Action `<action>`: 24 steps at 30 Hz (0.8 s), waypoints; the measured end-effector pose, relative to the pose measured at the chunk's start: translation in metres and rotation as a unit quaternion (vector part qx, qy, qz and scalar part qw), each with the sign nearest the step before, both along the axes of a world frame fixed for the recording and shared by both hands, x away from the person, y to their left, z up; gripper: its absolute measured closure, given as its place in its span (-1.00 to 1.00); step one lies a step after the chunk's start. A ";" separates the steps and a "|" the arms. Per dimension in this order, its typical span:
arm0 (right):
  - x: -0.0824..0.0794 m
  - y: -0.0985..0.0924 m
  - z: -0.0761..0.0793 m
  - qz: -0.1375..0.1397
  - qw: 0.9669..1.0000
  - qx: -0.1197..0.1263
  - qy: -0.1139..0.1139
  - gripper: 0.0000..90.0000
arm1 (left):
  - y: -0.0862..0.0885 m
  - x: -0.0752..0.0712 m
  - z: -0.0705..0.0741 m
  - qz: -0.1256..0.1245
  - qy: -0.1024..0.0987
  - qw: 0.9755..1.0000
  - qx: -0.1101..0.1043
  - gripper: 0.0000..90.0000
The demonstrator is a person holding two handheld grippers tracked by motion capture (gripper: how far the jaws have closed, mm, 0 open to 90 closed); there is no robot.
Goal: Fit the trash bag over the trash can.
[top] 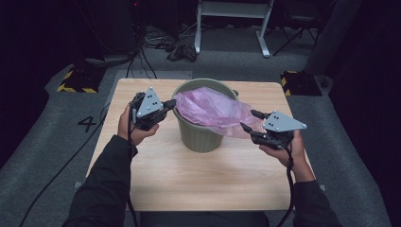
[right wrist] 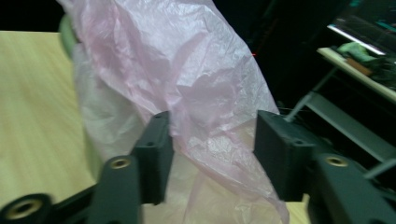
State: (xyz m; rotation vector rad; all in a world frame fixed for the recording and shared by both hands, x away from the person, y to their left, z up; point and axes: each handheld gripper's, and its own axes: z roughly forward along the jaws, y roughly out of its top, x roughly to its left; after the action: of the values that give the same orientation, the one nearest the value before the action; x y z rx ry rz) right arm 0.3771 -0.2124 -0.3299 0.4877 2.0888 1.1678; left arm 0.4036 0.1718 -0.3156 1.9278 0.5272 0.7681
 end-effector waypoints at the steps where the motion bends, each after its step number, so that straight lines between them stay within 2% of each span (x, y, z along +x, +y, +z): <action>1: 0.000 0.000 0.000 0.002 1.000 0.000 0.000 -0.05 | 0.002 0.000 0.000 0.001 0.001 1.000 -0.003 1.00; 4: -0.001 0.002 0.001 0.018 1.000 -0.002 0.004 -0.13 | 0.007 -0.001 0.001 -0.001 0.005 1.000 -0.016 1.00; 7: -0.002 0.006 0.002 0.028 1.000 -0.015 0.002 0.07 | 0.008 -0.003 0.001 -0.003 0.003 1.000 -0.019 1.00; 8: -0.002 0.008 0.002 0.026 0.999 -0.020 0.002 0.19 | 0.008 -0.004 0.001 -0.003 0.003 1.000 -0.021 1.00; 9: -0.002 0.010 0.003 0.030 0.999 -0.023 0.001 0.43 | 0.007 -0.005 0.001 0.000 0.002 1.000 -0.021 1.00; 10: -0.002 0.010 0.004 0.037 0.999 -0.023 -0.002 0.50 | 0.007 -0.006 0.001 -0.002 0.002 1.000 -0.022 0.99; 12: -0.002 0.013 0.006 0.037 0.999 -0.024 -0.005 0.73 | 0.006 -0.008 0.001 -0.004 0.002 1.000 -0.023 0.87; 14: -0.002 0.015 0.009 0.038 0.999 -0.020 -0.007 0.89 | 0.006 -0.012 0.001 -0.009 -0.001 1.000 -0.026 0.82; 16: -0.003 0.016 0.012 0.038 0.999 -0.018 -0.010 0.98 | 0.005 -0.016 0.001 -0.012 -0.002 0.999 -0.030 0.55; 19: -0.003 0.018 0.016 0.037 0.999 -0.018 -0.011 1.00 | 0.003 -0.025 -0.001 -0.024 -0.006 0.999 -0.028 0.38; 22: -0.004 0.021 0.018 0.037 0.999 -0.020 -0.010 1.00 | 0.001 -0.033 -0.003 -0.021 0.005 0.999 -0.044 0.06; 24: -0.004 0.022 0.019 0.040 0.999 -0.019 -0.008 1.00 | 0.000 -0.039 -0.006 -0.029 0.007 0.998 -0.059 -0.12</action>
State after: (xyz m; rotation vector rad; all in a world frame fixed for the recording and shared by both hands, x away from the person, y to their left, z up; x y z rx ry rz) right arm 0.3735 -0.1904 -0.3112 0.3790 2.1287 1.1709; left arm 0.3642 0.1714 -0.3211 1.8315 0.5114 0.6717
